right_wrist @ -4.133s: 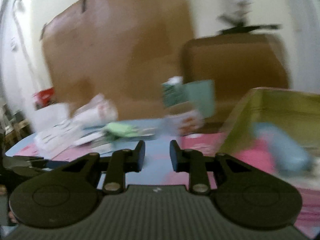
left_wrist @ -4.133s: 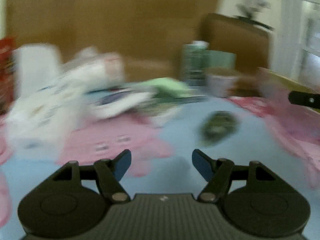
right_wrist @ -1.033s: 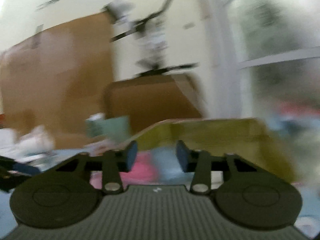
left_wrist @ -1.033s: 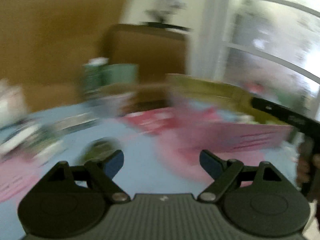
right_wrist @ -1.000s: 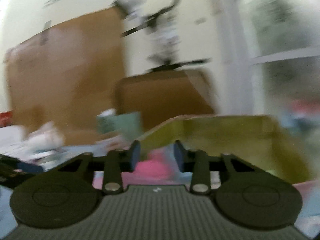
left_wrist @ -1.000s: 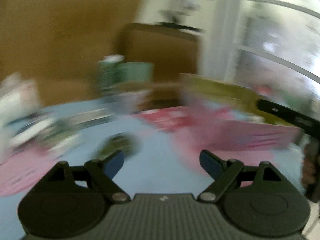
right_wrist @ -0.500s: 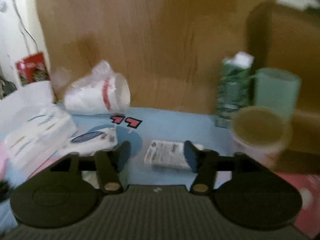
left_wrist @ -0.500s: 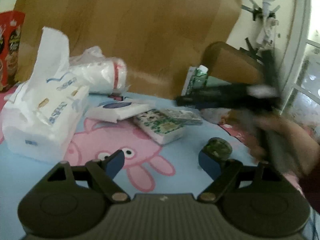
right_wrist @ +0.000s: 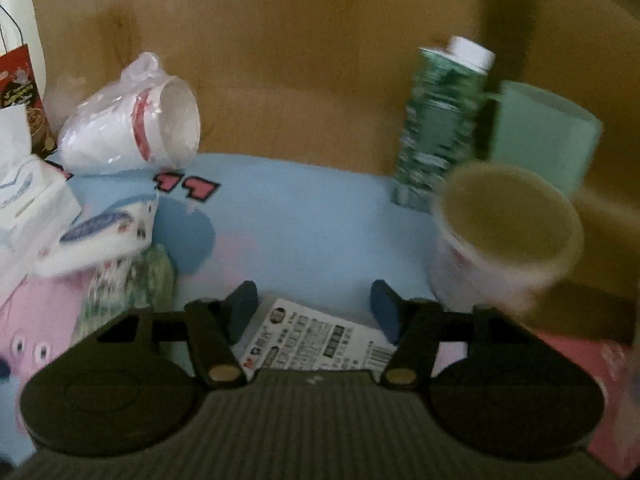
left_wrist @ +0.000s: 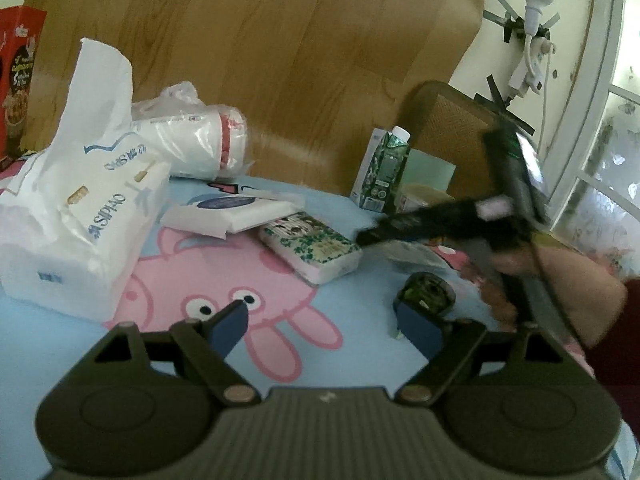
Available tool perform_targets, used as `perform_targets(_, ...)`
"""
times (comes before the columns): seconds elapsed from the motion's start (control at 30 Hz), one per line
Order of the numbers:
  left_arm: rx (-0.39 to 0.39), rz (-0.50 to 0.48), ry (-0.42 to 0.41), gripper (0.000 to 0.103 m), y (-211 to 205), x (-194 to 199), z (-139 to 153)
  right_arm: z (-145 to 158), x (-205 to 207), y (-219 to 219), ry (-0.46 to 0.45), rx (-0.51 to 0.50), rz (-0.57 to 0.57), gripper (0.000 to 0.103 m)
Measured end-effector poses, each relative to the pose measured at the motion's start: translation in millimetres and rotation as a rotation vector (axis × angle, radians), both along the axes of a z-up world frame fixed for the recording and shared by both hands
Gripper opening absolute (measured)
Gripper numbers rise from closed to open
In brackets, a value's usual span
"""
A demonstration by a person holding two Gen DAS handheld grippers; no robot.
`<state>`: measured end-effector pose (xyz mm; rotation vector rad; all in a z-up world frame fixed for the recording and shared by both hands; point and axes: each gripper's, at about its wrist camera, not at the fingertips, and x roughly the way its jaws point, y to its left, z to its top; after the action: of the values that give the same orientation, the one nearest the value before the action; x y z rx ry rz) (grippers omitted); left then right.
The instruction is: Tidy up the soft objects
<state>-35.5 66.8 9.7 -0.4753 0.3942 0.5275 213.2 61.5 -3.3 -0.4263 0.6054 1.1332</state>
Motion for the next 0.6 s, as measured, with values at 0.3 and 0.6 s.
perform_targets(0.3, 0.062, -0.011, 0.031, 0.086, -8.4, 2.0, 1.6, -1.4, -4.2, -105.6, 0.040, 0.095, -0.134, 0.063)
perform_targets(0.6, 0.124, -0.055, 0.058, 0.086, -21.0, 5.1, 3.8, -13.9, -66.7, -187.3, 0.129, 0.216, -0.008, 0.064)
